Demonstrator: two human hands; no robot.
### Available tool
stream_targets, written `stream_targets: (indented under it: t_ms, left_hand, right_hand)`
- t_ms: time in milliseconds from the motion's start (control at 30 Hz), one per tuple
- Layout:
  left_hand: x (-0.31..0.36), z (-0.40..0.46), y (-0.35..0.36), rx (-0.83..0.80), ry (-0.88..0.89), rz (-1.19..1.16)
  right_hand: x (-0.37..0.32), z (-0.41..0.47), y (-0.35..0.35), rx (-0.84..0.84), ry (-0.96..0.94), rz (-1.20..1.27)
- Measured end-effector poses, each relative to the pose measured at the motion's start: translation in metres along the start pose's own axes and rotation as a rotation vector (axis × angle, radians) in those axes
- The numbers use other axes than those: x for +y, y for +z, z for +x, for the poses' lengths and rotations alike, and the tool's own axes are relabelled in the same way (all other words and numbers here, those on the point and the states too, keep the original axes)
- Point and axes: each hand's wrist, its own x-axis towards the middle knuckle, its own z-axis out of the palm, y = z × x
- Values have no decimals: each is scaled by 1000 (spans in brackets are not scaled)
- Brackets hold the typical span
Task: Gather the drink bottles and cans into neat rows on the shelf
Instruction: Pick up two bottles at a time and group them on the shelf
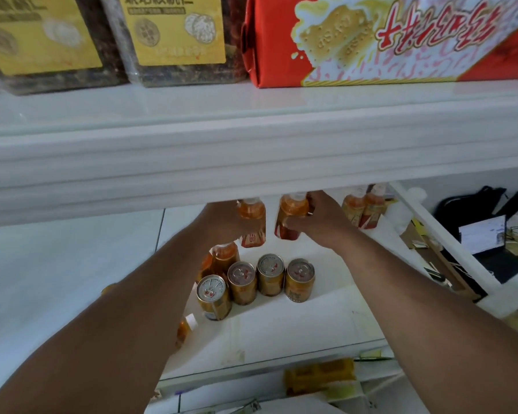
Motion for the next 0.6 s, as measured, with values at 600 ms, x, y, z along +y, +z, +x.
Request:
stream_targets:
  t_ms: [600]
  left_hand:
    - [43,-134,38,108,31,-123]
  right_hand:
    - [5,-119,-33,-7,-99,136]
